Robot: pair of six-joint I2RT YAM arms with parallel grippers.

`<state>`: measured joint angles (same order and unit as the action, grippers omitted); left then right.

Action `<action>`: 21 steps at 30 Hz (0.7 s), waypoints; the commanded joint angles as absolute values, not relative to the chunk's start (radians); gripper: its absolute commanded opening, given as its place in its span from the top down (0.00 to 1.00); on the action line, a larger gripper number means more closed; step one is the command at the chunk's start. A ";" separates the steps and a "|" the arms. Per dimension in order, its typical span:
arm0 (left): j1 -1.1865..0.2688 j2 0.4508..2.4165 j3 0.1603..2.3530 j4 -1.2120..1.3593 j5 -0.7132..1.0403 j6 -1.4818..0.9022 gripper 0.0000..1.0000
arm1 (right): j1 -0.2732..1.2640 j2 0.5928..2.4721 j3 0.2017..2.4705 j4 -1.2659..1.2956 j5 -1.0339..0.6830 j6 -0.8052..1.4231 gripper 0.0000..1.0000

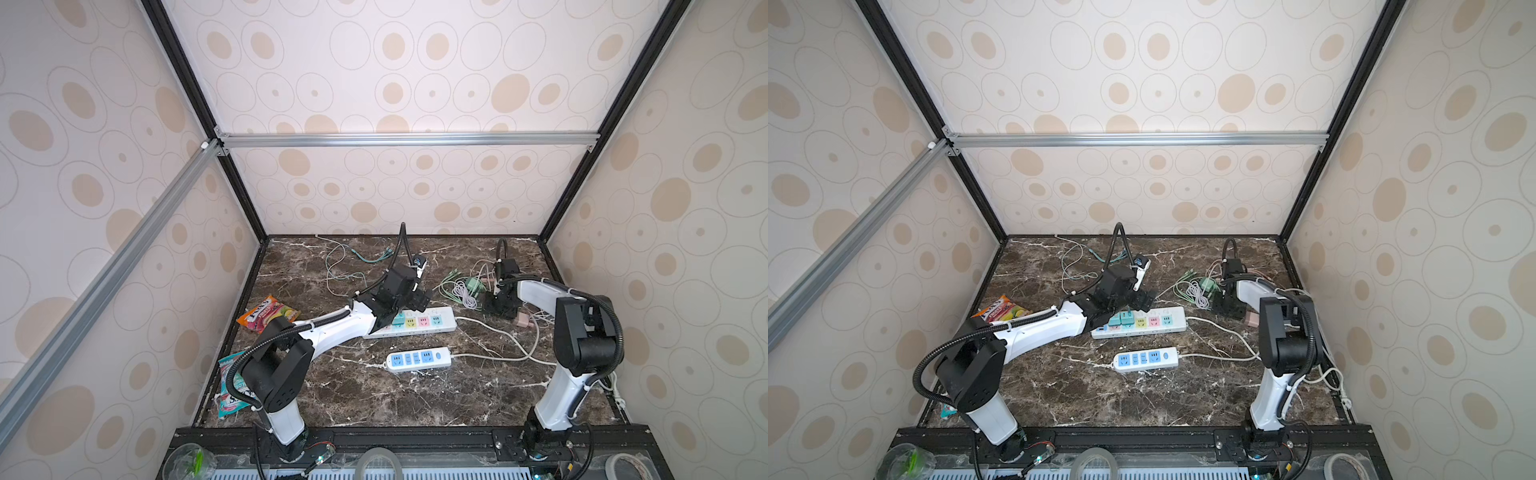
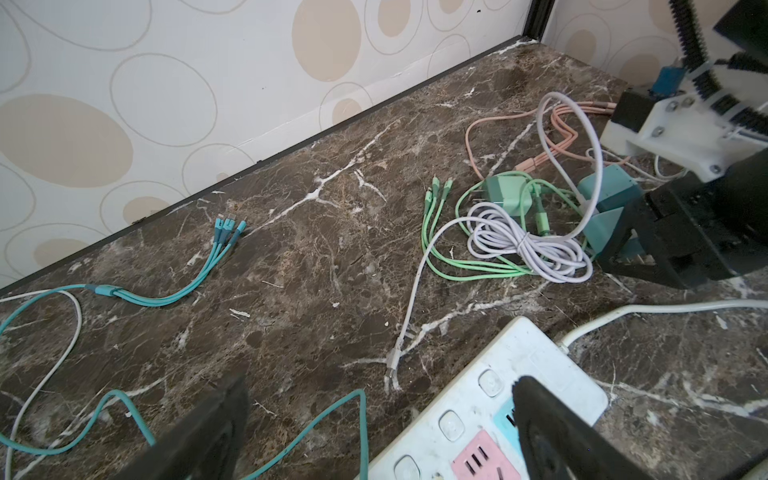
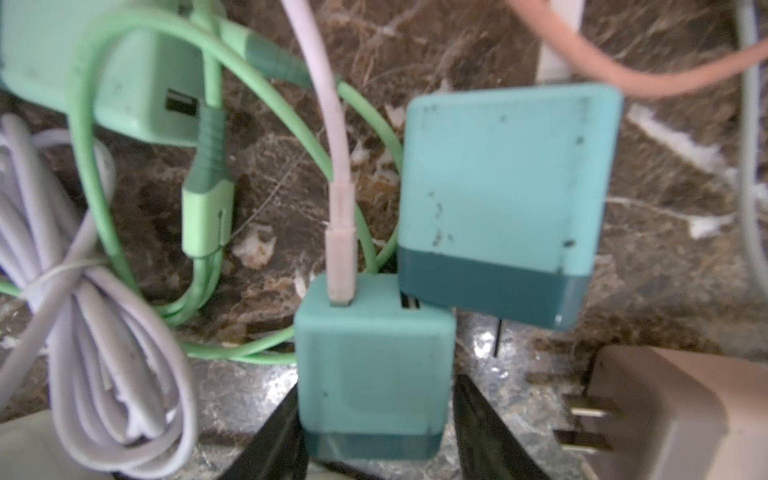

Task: Insert the plug
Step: 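Lower the right gripper and grasp the teal charger in the cable pile, then lift the teal charger with the right gripper toward the approaching left gripper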

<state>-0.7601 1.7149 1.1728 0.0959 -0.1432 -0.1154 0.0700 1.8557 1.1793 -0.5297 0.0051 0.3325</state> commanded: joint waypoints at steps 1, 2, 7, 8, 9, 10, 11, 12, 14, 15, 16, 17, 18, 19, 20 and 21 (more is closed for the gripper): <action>-0.759 1.722 1.187 0.075 -0.155 -0.130 0.02 | 0.078 1.880 1.205 -0.522 0.026 0.348 0.45; -0.759 1.724 1.189 0.074 -0.155 -0.131 0.02 | 0.078 1.882 1.208 -0.522 0.027 0.348 0.46; -0.758 1.727 1.198 0.066 -0.151 -0.131 0.02 | 0.086 1.839 1.187 -0.506 0.072 0.342 0.60; -0.758 1.727 1.199 0.064 -0.148 -0.132 0.02 | 0.089 1.818 1.178 -0.503 0.082 0.337 0.63; -0.758 1.726 1.202 0.063 -0.145 -0.132 0.01 | 0.091 1.790 1.165 -0.498 0.093 0.328 0.64; -0.758 1.724 1.205 0.062 -0.140 -0.132 0.02 | 0.094 1.759 1.153 -0.489 0.093 0.308 0.65; -0.757 1.723 1.210 0.058 -0.135 -0.134 0.02 | 0.099 1.729 1.139 -0.479 0.091 0.287 0.66; -0.758 1.720 1.220 0.050 -0.125 -0.138 0.02 | 0.107 1.693 1.118 -0.464 0.094 0.260 0.66; -0.755 1.711 1.234 0.045 -0.100 -0.144 0.02 | 0.129 1.620 1.086 -0.436 0.099 0.199 0.66; -0.758 1.700 1.236 0.050 -0.083 -0.147 0.02 | 0.143 1.584 1.071 -0.422 0.105 0.161 0.66; -0.756 1.692 1.236 0.059 -0.066 -0.151 0.02 | 0.159 1.551 1.057 -0.407 0.115 0.123 0.65; -0.754 1.682 1.237 0.067 -0.049 -0.155 0.02 | 0.172 1.525 1.046 -0.396 0.119 0.091 0.65; -0.751 1.673 1.239 0.075 -0.017 -0.160 0.01 | 0.185 1.498 1.036 -0.386 0.118 0.053 0.65; -0.746 1.665 1.245 0.075 0.011 -0.167 0.02 | 0.198 1.475 1.027 -0.373 0.117 0.024 0.64; -0.745 1.660 1.251 0.074 0.037 -0.174 0.02 | 0.206 1.455 1.017 -0.359 0.114 0.003 0.64; -0.742 1.655 1.261 0.067 0.058 -0.184 0.02 | 0.215 1.435 1.007 -0.338 0.094 -0.029 0.64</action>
<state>-0.7513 1.7054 1.2034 0.0654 -0.0280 -0.1493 0.1940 1.4715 1.0382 -0.3946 0.0948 0.1001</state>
